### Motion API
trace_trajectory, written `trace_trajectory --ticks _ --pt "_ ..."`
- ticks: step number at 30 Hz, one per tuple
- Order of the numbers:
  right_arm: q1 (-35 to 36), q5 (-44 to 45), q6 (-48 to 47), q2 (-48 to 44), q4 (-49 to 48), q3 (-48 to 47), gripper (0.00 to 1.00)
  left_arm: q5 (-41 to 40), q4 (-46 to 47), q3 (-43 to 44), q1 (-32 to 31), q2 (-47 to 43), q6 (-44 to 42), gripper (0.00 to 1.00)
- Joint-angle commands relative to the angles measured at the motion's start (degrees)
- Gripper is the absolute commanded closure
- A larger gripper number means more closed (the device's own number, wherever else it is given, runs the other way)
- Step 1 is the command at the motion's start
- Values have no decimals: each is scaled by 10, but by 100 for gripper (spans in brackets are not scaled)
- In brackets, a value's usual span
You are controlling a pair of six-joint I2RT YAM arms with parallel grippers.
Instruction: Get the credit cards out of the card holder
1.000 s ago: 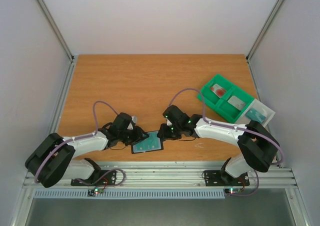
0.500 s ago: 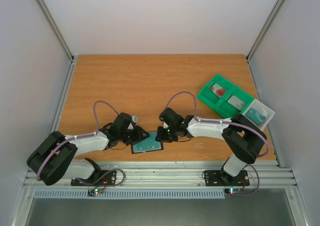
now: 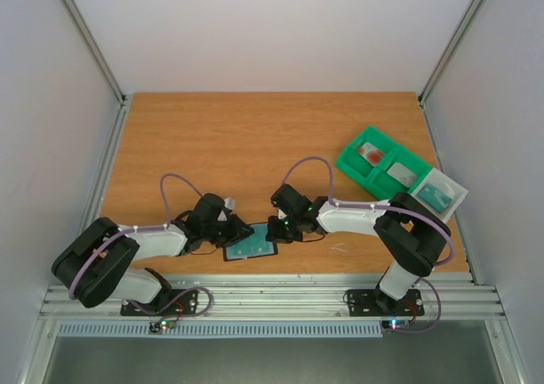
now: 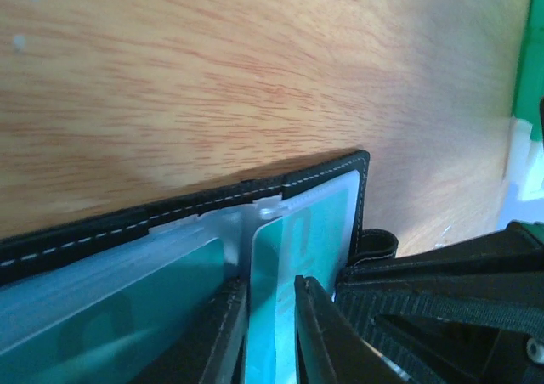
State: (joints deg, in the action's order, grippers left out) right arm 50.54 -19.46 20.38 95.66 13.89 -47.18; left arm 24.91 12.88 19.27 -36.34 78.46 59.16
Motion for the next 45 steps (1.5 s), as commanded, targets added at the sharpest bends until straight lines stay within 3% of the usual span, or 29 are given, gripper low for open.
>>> trace_trajectory --ticks 1,5,37,45 --pt "6 11 10 0 11 16 90 0 35 -9 3 13 5 87" --pt "6 10 12 0 7 22 90 8 35 -5 2 17 -1 100" --pt "6 30 13 -16 -7 59 91 -26 -126 2 3 -149 -44 100" --pt "6 31 5 -28 -5 53 91 -53 -212 30 3 -194 -72 100"
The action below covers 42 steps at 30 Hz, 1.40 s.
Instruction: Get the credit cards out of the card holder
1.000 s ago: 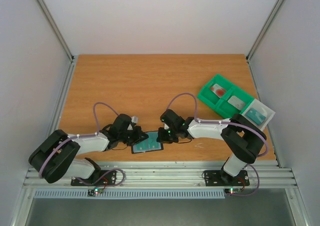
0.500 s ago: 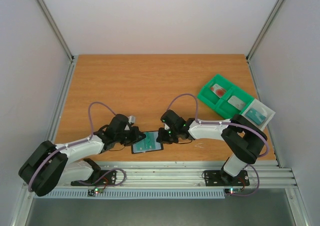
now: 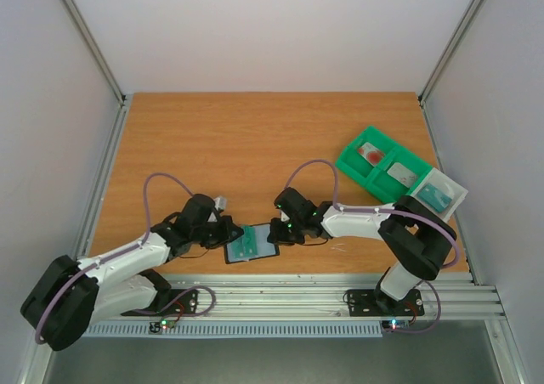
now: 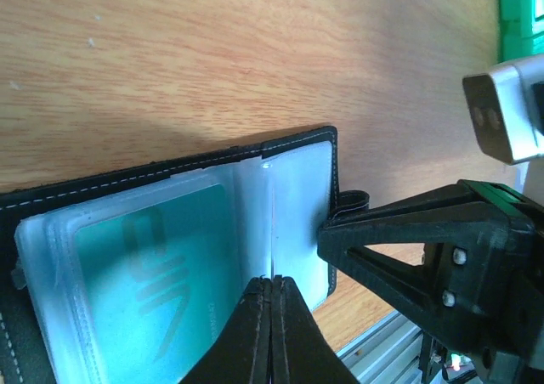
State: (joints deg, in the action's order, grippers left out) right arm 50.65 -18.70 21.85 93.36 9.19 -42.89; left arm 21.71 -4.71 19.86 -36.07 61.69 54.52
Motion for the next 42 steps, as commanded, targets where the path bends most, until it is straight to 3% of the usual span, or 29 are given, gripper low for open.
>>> trace_trajectory --ticks 1,10,15,23,31,36,39,42 --pt "5 22 -10 -9 42 9 91 -25 -48 29 1 -31 -29 100" --pt "5 37 -79 -86 109 -34 86 -43 -134 59 1 -92 -72 100" --pt "5 89 -152 -183 168 -40 84 16 -100 59 0 -120 -98 100" --pt "4 78 -256 -258 282 -102 78 138 -68 83 0 -112 -137 100" --pt "-2 -35 -295 -258 340 -163 72 258 -17 83 1 -84 -146 100" --pt "-47 -137 -302 -248 344 -172 65 323 58 70 -1 -82 -119 100" --pt "-76 -249 -308 -233 337 -169 63 331 79 64 -2 -87 -105 100" --pt "-77 -286 -327 -221 353 -173 64 334 90 61 -3 -89 -100 100"
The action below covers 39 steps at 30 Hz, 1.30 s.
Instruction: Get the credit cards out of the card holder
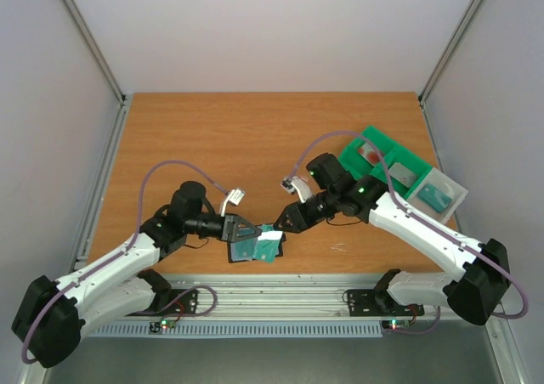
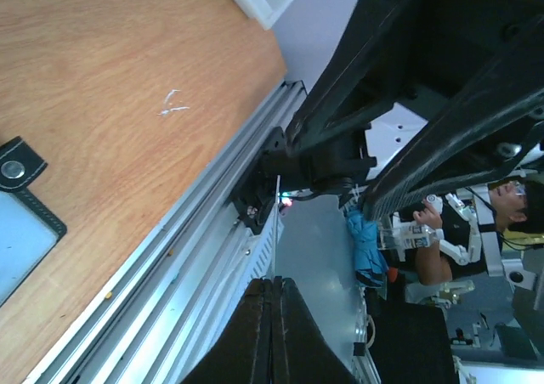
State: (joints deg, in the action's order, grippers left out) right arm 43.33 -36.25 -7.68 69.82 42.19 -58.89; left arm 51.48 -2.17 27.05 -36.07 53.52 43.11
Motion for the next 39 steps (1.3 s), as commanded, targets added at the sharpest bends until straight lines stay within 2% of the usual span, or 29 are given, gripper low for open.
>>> trace_trajectory --ticks 1,10,26,39 --pt "-4 -112 -34 15 25 -12 64 37 73 -13 -3 -8 18 100" --pt "-4 -99 -40 25 31 -18 60 51 114 -17 -4 -15 48 99" --pt "-4 -90 -55 26 88 -63 64 62 98 -13 -8 -18 43 100" --pt "-4 -75 -72 51 109 -69 62 61 100 -16 -15 -18 40 99"
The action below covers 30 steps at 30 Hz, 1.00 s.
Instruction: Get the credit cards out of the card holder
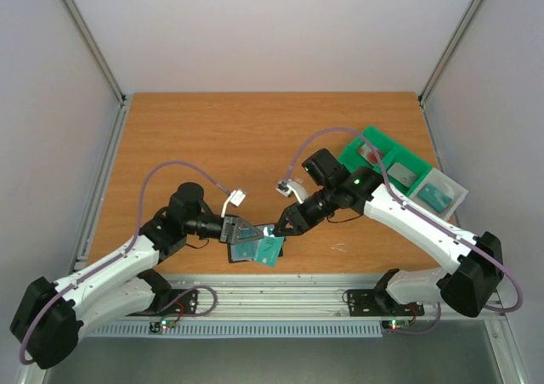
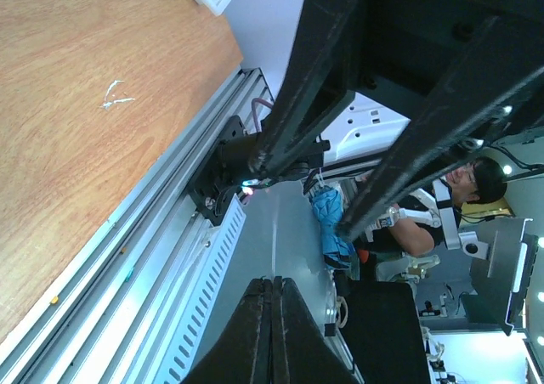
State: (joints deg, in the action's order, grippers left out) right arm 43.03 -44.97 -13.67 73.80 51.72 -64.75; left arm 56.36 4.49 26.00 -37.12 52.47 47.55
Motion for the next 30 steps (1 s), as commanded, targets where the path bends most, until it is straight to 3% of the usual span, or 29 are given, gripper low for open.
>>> trace_trajectory --ticks 1,8,12,17,24,27,30 --pt "0 18 -15 14 17 -10 63 13 35 -5 -5 -8 -4 99" --pt "0 -20 -19 14 8 -8 72 14 38 -5 -11 -8 -2 99" --pt "-1 -37 -21 9 3 -2 82 11 39 -5 -12 -7 -3 100" --pt "0 -43 -21 13 2 3 77 14 51 -9 -13 -8 2 100" --pt "0 -61 -24 12 0 2 82 15 54 -10 -13 -11 5 100" --pt "0 -55 -25 14 3 4 76 15 59 -11 -13 -14 7 100" --pt "0 -57 -25 17 2 6 78 14 59 -11 -14 -16 9 100"
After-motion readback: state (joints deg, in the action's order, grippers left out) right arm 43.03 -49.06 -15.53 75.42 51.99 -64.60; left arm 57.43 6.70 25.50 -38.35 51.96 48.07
